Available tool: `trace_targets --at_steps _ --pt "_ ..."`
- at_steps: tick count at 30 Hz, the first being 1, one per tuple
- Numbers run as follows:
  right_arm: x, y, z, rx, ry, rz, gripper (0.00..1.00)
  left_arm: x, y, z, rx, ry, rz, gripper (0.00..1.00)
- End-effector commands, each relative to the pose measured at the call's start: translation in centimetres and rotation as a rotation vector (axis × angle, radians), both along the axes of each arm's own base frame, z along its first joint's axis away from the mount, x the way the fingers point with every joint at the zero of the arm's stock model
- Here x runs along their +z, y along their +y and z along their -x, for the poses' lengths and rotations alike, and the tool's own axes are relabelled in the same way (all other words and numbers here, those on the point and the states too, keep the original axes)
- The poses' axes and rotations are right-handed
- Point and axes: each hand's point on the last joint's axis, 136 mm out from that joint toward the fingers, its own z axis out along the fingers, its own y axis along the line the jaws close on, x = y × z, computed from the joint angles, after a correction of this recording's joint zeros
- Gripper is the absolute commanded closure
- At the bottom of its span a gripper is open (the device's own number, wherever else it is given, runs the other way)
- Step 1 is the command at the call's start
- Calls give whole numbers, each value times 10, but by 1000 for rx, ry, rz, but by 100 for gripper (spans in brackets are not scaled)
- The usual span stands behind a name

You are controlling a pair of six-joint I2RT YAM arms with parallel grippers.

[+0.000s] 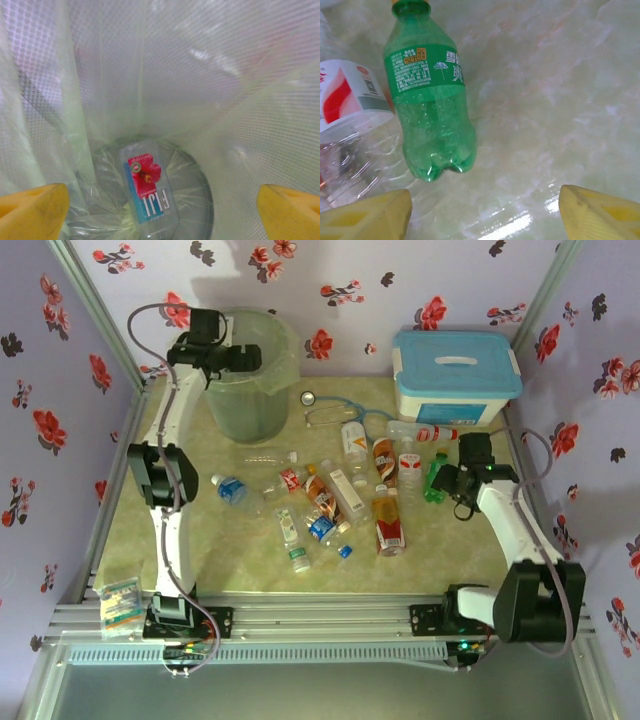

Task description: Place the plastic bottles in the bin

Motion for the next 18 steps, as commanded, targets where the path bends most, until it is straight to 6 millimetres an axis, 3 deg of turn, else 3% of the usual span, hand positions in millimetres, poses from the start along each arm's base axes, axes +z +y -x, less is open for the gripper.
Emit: trace_targets --at_steps 1,7,12,16,18 --pt "0 6 -30 38 -36 -38 25 80 0 21 -17 -149 -6 0" --pt "-14 16 -57 78 -14 -83 26 136 4 47 -38 -250 -21 0" --pt "-26 15 -69 82 18 -87 26 172 12 94 -30 -271 -12 0" --pt "-42 15 -69 81 58 -102 26 176 18 149 -4 -245 45 0" --pt "-50 15 -69 79 75 -108 26 163 11 175 -18 -244 72 0"
